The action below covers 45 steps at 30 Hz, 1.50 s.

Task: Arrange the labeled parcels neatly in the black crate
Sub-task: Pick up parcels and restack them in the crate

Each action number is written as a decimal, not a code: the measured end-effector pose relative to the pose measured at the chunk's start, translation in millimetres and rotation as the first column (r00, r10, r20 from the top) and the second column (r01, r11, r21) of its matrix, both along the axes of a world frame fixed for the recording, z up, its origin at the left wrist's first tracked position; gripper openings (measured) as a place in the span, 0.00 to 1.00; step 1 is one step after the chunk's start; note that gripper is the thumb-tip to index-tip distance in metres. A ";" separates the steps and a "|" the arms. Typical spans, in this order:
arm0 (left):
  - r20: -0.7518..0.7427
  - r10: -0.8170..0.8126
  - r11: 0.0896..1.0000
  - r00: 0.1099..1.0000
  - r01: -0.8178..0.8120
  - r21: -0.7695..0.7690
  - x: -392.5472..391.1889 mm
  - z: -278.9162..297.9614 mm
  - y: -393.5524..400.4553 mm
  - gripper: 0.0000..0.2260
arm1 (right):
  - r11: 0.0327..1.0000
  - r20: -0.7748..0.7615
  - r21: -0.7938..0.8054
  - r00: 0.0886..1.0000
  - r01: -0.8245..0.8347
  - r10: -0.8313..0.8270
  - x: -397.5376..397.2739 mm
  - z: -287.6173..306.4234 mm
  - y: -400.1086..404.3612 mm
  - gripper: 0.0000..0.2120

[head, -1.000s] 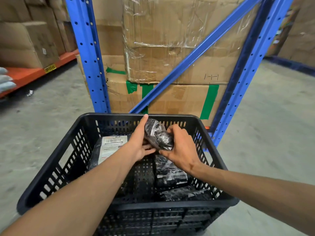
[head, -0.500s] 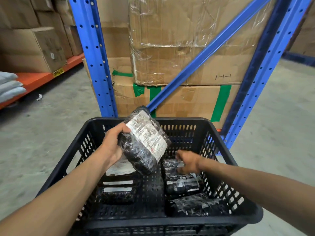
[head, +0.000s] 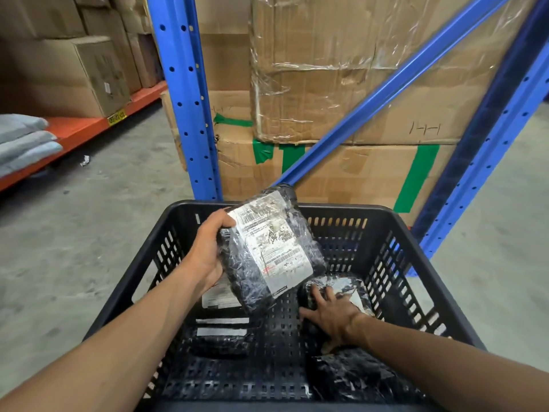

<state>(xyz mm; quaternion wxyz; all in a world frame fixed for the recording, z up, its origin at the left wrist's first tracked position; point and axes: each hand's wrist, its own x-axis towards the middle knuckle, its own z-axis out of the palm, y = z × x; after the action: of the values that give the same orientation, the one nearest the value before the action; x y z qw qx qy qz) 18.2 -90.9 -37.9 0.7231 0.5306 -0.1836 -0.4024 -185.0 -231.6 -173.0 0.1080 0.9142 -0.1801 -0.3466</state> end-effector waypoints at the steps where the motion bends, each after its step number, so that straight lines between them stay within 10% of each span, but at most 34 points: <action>1: -0.017 -0.020 1.000 1.000 0.020 0.006 0.7 -1.4 1.4 0.13 | 1.000 0.022 0.003 1.000 0.016 -0.016 0.7 1.5 -0.3 0.46; 7: -0.168 -0.024 1.000 0.985 0.025 0.001 -7.5 1.2 2.1 0.17 | 0.986 0.379 0.085 0.911 0.141 -0.163 -5.4 21.1 -7.5 0.44; 12: -0.324 0.072 0.997 0.943 -0.076 -0.001 -22.5 6.8 -3.4 0.15 | 0.854 0.624 0.431 0.587 0.293 -0.516 -17.0 60.6 -21.6 0.31; 18: -0.486 0.088 0.987 0.870 -0.143 -0.077 -43.6 23.9 -7.2 0.15 | 0.653 0.662 0.732 0.026 0.195 -0.749 -46.3 99.8 -26.6 0.24; 29: -0.639 0.091 0.964 0.764 -0.228 -0.136 -81.6 22.0 8.1 0.06 | 0.604 0.592 0.795 -0.285 0.054 -0.754 -66.9 151.3 -13.0 0.21; 37: -0.460 0.076 0.993 0.885 -0.109 -0.045 -69.8 20.4 20.6 0.13 | 0.585 0.484 0.808 -0.490 -0.068 -0.725 -88.9 182.8 -26.7 0.20; 45: 0.082 0.043 0.972 0.996 -0.060 0.229 -72.6 13.2 5.1 0.14 | 0.375 0.099 0.856 -0.600 -0.356 -0.794 -110.2 199.8 -51.9 0.17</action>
<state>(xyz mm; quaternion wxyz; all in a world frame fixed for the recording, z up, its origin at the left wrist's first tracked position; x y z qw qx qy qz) -54.4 -85.7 -24.7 0.6590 0.6308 -0.1491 -0.3815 -295.2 -283.4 26.8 -0.5942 0.4727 -0.3922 0.5193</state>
